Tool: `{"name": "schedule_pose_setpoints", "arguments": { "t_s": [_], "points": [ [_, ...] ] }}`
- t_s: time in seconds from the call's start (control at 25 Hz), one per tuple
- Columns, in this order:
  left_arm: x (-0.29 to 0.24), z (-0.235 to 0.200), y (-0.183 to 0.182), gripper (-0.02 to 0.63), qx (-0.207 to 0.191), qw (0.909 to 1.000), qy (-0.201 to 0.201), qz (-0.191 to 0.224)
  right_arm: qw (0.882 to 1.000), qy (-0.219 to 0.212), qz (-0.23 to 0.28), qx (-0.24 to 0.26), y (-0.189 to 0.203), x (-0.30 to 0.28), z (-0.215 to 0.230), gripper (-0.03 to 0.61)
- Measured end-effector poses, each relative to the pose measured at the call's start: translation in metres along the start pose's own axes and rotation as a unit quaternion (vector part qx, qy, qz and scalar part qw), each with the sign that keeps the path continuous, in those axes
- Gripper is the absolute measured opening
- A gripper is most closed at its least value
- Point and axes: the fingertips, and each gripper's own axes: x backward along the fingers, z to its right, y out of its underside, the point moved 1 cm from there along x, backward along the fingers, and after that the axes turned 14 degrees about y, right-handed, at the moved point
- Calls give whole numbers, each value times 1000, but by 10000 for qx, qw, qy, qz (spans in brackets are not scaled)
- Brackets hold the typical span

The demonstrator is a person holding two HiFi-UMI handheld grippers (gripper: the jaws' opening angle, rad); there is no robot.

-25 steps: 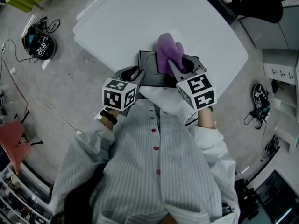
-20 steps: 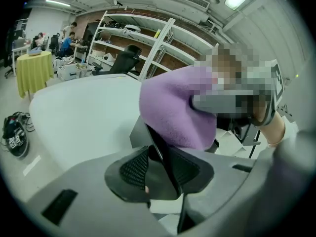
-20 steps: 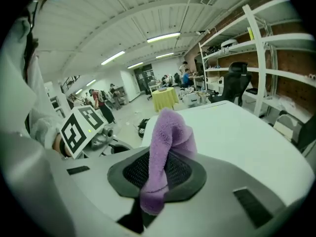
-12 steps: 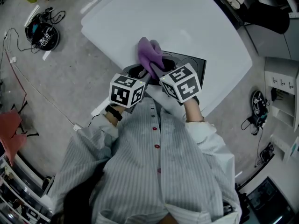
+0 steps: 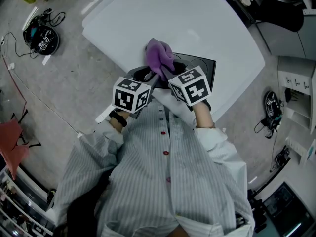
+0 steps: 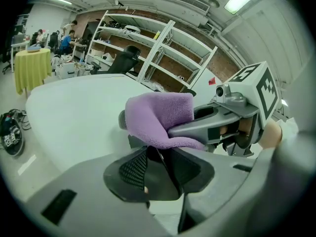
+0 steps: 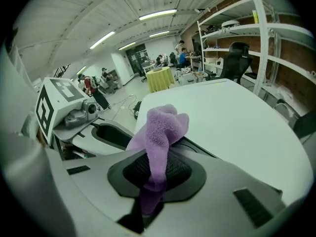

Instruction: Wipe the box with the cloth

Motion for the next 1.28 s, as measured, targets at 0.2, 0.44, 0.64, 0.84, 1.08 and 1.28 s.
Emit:
{"name": "schedule_pose_setpoints", "arguments": {
  "t_s": [0.2,0.44,0.64,0.84,1.08,1.28],
  "points": [
    [-4,2,-1,120,2,10000,11,-13,9999,51,-106,-72,13,8,14,57],
    [-4,0,-1,121,58,10000,31,-6,9989,438,-155,-3,31,21,36,57],
    [-5,2,-2,121,63,10000,29,-49,9976,666,-181,10,41,32,51,57],
    [-5,2,-2,121,52,10000,13,-74,9932,1080,-367,220,57,43,71,57],
    [-7,4,-3,121,47,9999,2,-100,9859,1527,-654,210,79,59,109,57],
    [-7,4,-2,121,40,9999,-10,-124,9783,1877,-826,308,91,70,128,57]
  ]
}}
